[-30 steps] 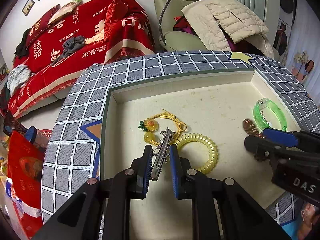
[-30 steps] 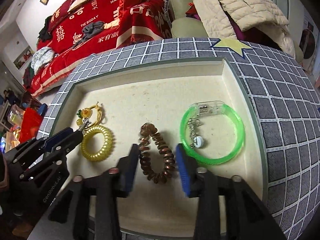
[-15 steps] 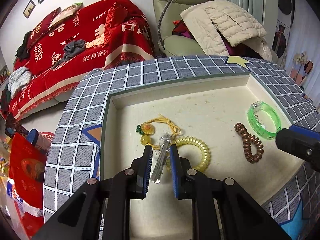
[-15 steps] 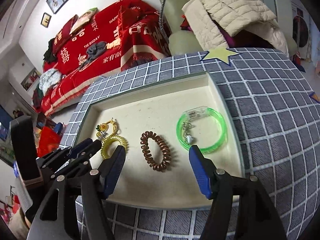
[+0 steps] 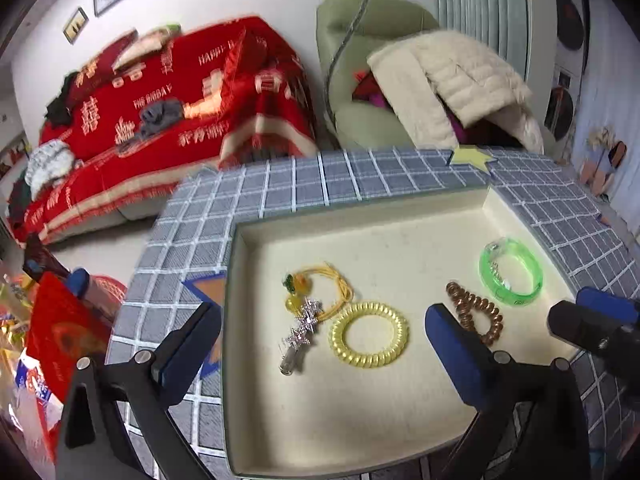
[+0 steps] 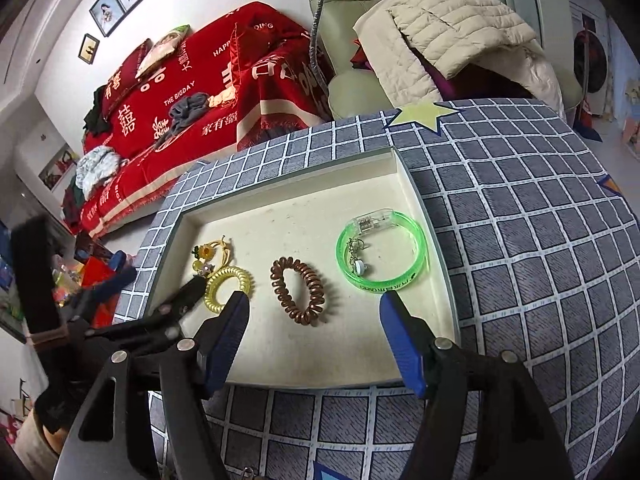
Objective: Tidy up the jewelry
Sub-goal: 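Lower both items into the tray and open both grippers, then withdraw both grippers from the tray toward the remaining jewelry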
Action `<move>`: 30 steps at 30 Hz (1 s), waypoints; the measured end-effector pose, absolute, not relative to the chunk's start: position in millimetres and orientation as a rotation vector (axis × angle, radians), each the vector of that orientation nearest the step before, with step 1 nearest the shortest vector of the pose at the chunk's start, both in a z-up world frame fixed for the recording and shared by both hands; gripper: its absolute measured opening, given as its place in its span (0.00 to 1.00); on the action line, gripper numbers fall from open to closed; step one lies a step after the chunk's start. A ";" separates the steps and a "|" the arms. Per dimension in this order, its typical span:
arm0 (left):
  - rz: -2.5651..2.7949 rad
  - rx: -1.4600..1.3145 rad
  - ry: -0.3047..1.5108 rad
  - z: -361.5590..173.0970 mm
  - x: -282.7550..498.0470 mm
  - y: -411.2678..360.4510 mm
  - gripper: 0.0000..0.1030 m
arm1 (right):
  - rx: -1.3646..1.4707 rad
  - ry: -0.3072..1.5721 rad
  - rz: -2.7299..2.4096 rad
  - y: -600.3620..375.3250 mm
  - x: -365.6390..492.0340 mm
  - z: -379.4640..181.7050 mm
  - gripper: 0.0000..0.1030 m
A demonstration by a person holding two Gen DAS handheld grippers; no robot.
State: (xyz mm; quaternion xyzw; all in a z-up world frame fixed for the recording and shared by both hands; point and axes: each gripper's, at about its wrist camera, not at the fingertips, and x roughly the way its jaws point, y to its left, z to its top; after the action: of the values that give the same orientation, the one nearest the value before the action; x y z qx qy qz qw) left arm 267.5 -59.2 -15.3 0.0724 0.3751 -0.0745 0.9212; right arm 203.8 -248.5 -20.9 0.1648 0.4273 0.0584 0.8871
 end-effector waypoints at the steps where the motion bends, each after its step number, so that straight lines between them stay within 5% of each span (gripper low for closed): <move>1: -0.161 0.154 0.776 -13.8 266.1 -59.5 1.00 | 0.333 0.885 0.117 -247.9 201.6 -20.0 0.72; 11: -0.148 0.161 0.754 -0.1 242.1 -48.2 1.00 | 0.303 0.813 0.102 -245.8 175.6 -3.6 0.88; 30: -0.165 0.120 0.804 -2.4 160.5 -1.8 1.00 | 0.356 0.735 0.136 -237.5 100.3 9.7 0.90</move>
State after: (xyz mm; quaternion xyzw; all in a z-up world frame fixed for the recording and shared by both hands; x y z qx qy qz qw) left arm 160.5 -1.8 -2.4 0.0583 0.3904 -0.0803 0.9153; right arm 100.3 -237.5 9.7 0.1729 0.3570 0.0663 0.9156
